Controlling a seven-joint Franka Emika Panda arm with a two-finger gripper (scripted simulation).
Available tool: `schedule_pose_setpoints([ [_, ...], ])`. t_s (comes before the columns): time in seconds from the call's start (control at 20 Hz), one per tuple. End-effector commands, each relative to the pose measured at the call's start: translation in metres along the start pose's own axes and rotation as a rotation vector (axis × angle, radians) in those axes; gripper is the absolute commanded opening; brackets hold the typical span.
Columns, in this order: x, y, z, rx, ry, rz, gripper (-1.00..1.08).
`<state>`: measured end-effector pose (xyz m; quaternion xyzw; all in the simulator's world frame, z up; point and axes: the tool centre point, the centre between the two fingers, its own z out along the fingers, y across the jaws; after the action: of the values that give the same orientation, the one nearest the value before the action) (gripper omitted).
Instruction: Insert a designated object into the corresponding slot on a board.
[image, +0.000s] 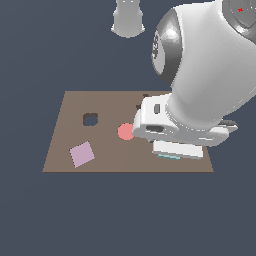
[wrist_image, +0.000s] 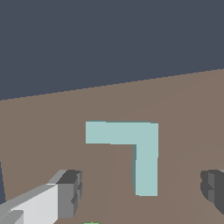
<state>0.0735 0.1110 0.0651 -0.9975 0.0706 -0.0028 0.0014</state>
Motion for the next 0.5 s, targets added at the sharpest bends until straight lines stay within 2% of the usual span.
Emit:
schedule_pose_setpoints([
  [0.0,0.0037,-0.0058,0.0074,-0.002,-0.002,0.010,1.00],
  [0.45,0.0079,-0.0123,0.0154,-0.004,-0.005,0.019,1.00],
])
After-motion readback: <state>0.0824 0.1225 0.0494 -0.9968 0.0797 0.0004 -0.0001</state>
